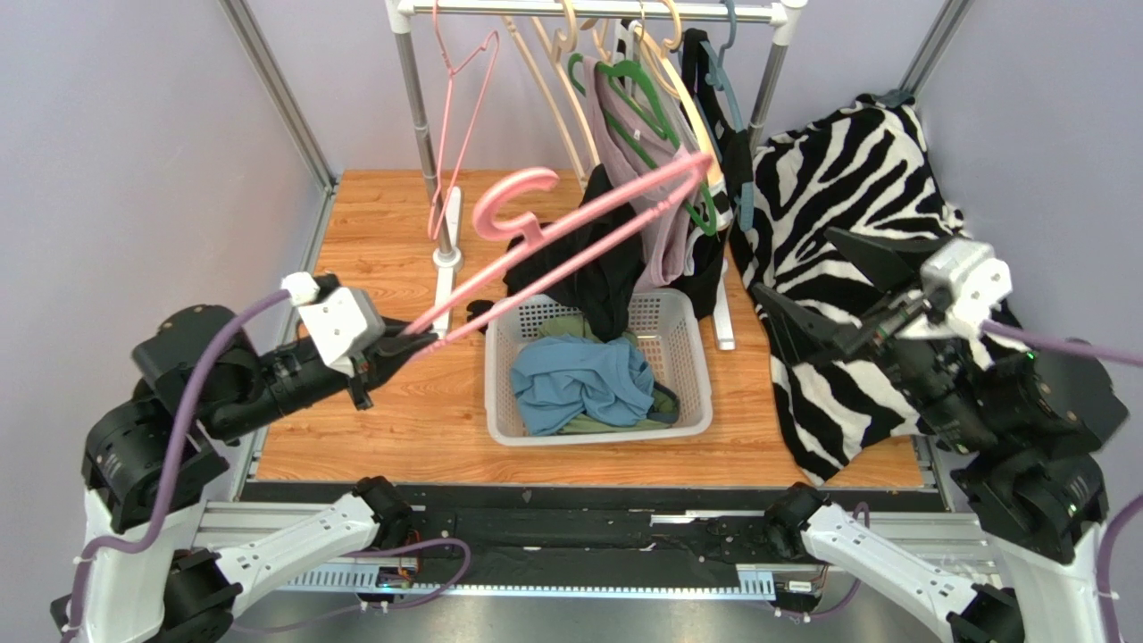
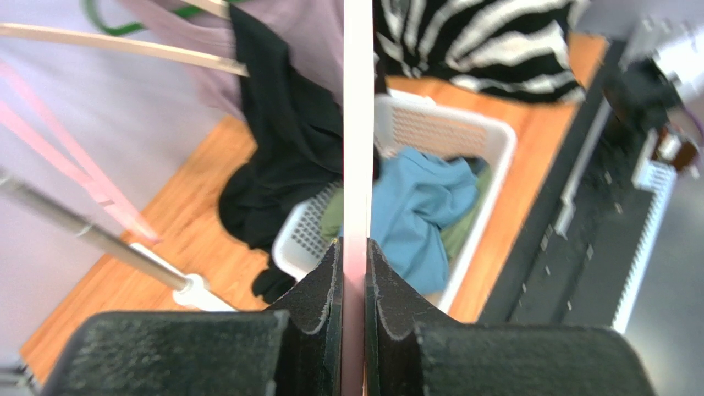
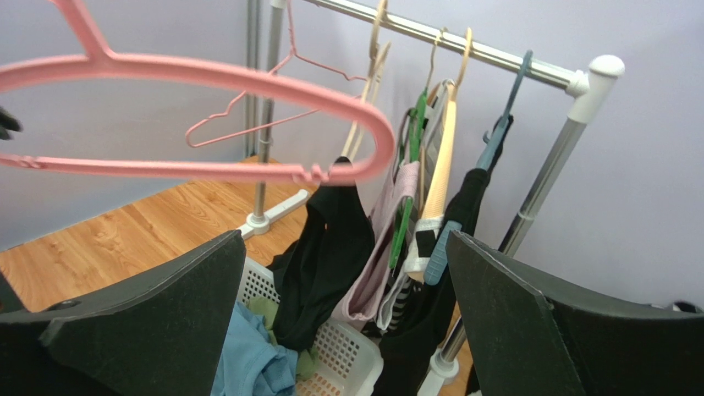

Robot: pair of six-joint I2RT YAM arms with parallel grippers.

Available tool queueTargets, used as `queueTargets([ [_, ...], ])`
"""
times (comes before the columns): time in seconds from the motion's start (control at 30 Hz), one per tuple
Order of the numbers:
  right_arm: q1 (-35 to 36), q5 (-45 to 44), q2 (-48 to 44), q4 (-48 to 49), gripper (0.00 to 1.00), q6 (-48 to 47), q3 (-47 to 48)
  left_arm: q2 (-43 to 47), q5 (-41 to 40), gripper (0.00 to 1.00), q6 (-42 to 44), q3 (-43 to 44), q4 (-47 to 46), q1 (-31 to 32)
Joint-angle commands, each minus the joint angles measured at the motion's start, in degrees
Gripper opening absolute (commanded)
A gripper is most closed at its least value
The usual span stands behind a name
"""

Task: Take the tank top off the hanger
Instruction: Place the hanger at the clothesline.

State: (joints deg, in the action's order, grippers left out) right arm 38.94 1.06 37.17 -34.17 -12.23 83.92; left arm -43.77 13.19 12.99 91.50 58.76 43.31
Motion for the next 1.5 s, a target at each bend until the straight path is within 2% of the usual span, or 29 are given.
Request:
queueTargets([
  [0.0,0.17,-7.91,4.75,-2.13,1.00,4.32,2.92,1.31,-8.79,0.00,-6.75,5.61,-5.41,-1.21],
  [0.13,0.26,-6.78,5.37,-0.72,1.00,4.58,2.21,2.63,-10.11,0.00,-6.75,11.57,-6.55,-2.26],
  [0.23,0.26,-5.90,7.04,-0.63,1.00,5.63,2.30,3.43,-12.47,0.00,-7.45,12.99,-8.92,-4.02],
  [0.4,0.26,-6.77,13.52,-4.05,1.00,8.88,8.07,2.12,-20.47,0.00,-12.72,9.84,-8.14,-6.83],
  [0.53,0.26,-7.30,17.40,-6.43,1.00,11.34,10.74,0.18,-21.28,0.00,-16.77,9.22,-6.12,-6.92],
  [0.7,0.26,-4.24,18.99,-2.22,1.00,13.27,9.95,-1.67,-21.71,0.00,-20.02,7.65,-7.08,-7.01],
  [0.97,0.52,-4.31,26.98,4.46,1.00,14.95,9.43,-4.12,-29.00,0.00,-22.22,5.70,-11.83,-6.92],
  [1.27,2.63,-15.73,40.69,10.53,1.00,12.49,13.63,-8.34,-32.52,0.00,-24.95,6.67,-11.65,-7.01],
  [1.47,3.51,-19.87,48.87,11.76,0.92,11.00,18.56,-11.51,-32.53,0.00,-26.17,7.72,-11.30,-7.01],
])
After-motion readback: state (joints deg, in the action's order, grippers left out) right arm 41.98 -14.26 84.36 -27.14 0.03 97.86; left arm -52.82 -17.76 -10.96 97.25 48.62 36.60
